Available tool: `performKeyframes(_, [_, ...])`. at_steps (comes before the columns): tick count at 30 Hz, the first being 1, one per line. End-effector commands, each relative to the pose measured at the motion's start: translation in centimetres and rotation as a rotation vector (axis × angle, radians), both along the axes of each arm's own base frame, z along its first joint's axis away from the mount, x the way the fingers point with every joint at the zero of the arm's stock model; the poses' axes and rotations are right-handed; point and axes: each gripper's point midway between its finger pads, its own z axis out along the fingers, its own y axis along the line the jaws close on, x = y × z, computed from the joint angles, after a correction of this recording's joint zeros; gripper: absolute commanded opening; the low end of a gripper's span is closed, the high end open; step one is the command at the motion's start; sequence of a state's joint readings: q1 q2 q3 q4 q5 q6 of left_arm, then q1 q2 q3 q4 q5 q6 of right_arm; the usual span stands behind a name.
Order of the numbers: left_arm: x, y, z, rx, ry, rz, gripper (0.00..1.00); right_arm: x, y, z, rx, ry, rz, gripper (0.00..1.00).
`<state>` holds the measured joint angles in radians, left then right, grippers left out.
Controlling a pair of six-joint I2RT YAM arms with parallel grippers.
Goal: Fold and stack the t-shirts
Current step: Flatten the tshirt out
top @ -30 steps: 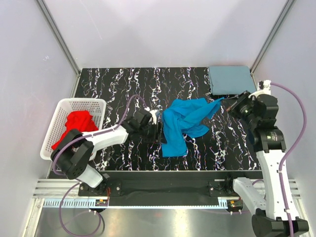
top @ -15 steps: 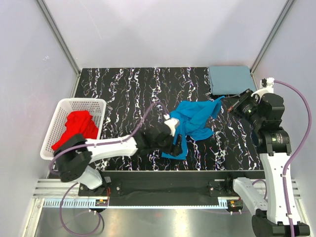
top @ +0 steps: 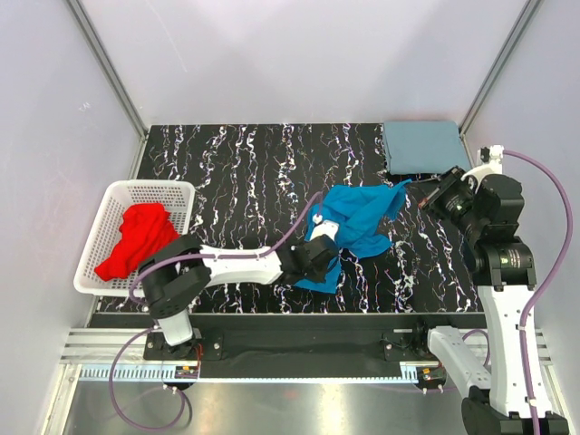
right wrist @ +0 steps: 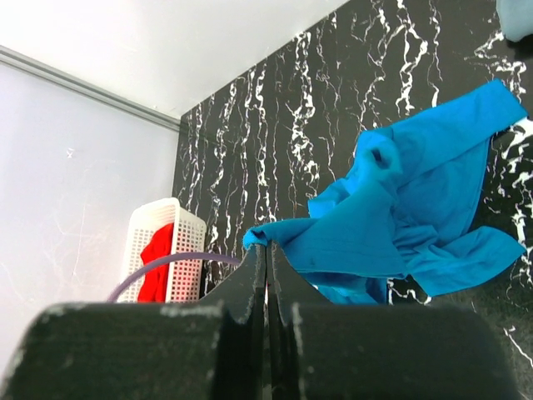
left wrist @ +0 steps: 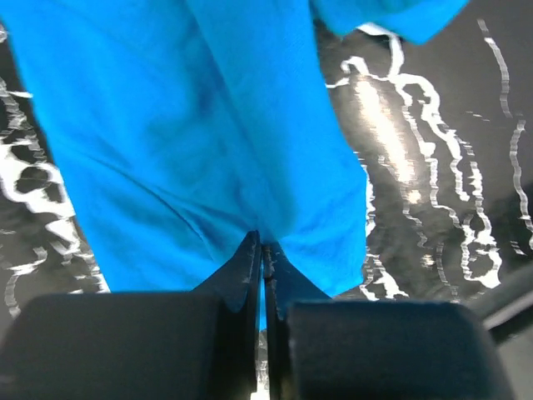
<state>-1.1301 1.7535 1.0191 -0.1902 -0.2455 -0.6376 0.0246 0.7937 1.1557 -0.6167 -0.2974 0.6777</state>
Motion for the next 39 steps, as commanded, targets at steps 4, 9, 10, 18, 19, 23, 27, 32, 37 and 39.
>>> performKeyframes(4, [3.7, 6.9, 8.3, -0.055, -0.172, 0.167, 0.0, -0.5, -0.4, 2.2, -0.023, -0.03, -0.023, 0.0])
performKeyframes(9, [5.1, 13.4, 16.4, -0.204, -0.235, 0.258, 0.0, -1.0, -1.6, 5.8, -0.098, -0.076, -0.06, 0.0])
performKeyframes(10, [5.9, 15.2, 19.1, -0.259, -0.276, 0.304, 0.0, -0.8, -1.8, 6.0, -0.111, -0.071, -0.069, 0.0])
performKeyframes(18, [8.3, 19.3, 19.9, -0.263, -0.18, 0.359, 0.0, -1.3, -3.9, 6.3, -0.22, -0.03, -0.147, 0.0])
performKeyframes(19, [9.3, 19.9, 18.4, -0.245, -0.137, 0.387, 0.0, -1.3, -3.9, 5.9, -0.226, -0.02, -0.146, 0.0])
performKeyframes(23, [11.4, 18.3, 15.9, -0.267, -0.05, 0.324, 0.01, -1.3, -3.3, 4.3, -0.231, 0.015, -0.103, 0.0])
performKeyframes(27, [14.0, 17.2, 11.9, -0.213, 0.056, 0.309, 0.16, -0.4, -3.0, 2.0, -0.235, 0.075, -0.078, 0.0])
performKeyframes(32, [15.5, 18.0, 11.2, -0.161, 0.04, 0.318, 0.42, 0.5, -3.5, -1.5, -0.247, 0.165, -0.098, 0.0])
performKeyframes(37, [14.4, 17.5, 14.5, -0.195, -0.08, 0.233, 0.56, 1.3, -2.7, -2.4, -0.224, 0.177, -0.059, 0.0])
performKeyframes(39, [13.1, 15.6, 17.7, -0.287, -0.164, 0.13, 0.57, 1.3, -0.8, -2.4, -0.179, 0.154, 0.044, 0.0])
